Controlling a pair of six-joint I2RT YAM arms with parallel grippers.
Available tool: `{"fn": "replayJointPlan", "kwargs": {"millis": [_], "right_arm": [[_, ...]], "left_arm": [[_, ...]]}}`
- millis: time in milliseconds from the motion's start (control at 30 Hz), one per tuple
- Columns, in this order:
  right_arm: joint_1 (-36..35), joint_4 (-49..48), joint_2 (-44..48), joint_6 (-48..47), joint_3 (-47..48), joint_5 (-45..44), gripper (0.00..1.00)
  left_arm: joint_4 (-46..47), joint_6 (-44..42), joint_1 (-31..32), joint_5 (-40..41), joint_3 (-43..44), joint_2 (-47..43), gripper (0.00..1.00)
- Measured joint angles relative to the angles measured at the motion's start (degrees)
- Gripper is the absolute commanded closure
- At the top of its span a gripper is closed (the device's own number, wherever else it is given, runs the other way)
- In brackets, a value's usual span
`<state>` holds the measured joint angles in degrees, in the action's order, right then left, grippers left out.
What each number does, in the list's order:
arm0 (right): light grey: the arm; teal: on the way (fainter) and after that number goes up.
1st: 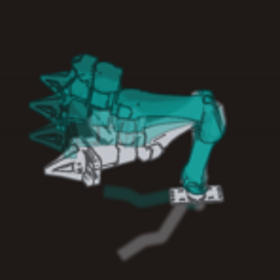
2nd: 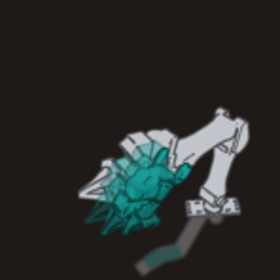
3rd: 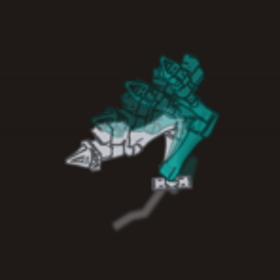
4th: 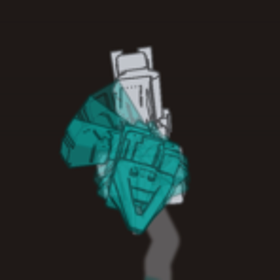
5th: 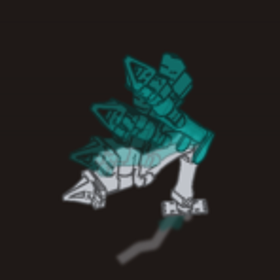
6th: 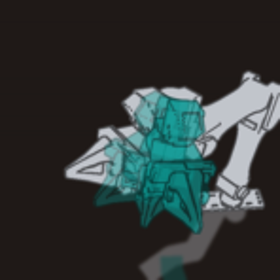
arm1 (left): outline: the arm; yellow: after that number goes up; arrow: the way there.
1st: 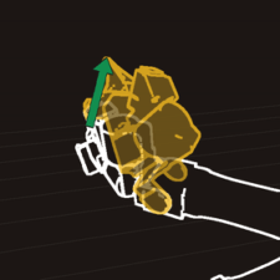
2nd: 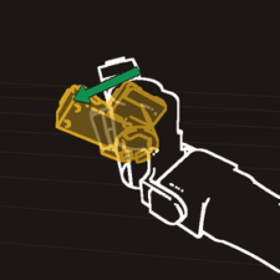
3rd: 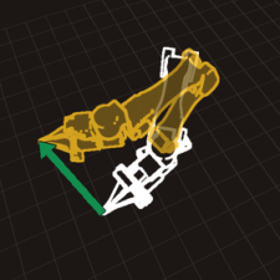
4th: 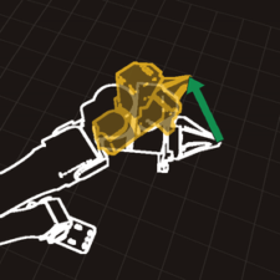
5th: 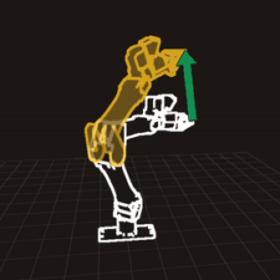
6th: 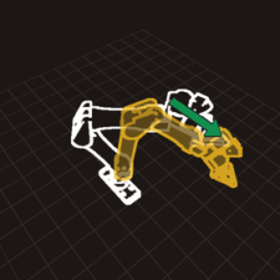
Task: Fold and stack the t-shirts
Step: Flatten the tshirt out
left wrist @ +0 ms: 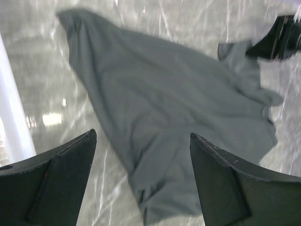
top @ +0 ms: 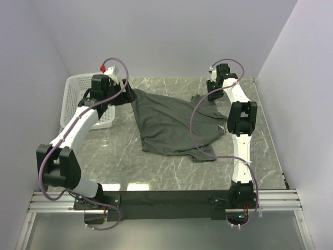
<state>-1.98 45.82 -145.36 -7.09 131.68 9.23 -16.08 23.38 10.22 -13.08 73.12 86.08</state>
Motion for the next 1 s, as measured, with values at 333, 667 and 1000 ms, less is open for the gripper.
{"fn": "replayJointPlan", "kwargs": {"millis": [333, 667, 1000], "right_arm": [[0.2, -1.4, -0.3, 0.6, -0.2, 1.1, 1.00], [4.9, -10.4, 0.0, 7.7, 0.9, -1.5, 0.81], [7.0, -13.8, 10.4, 3.8, -7.7, 0.1, 0.43]], "left_arm": [[0.3, 1.9, -1.5, -2.0, -18.6, -16.4, 0.11], [1.6, 6.6, -1.7, -9.7, -28.7, -18.6, 0.15], [1.5, 10.4, 6.5, -9.3, -29.8, -15.5, 0.18]]}}
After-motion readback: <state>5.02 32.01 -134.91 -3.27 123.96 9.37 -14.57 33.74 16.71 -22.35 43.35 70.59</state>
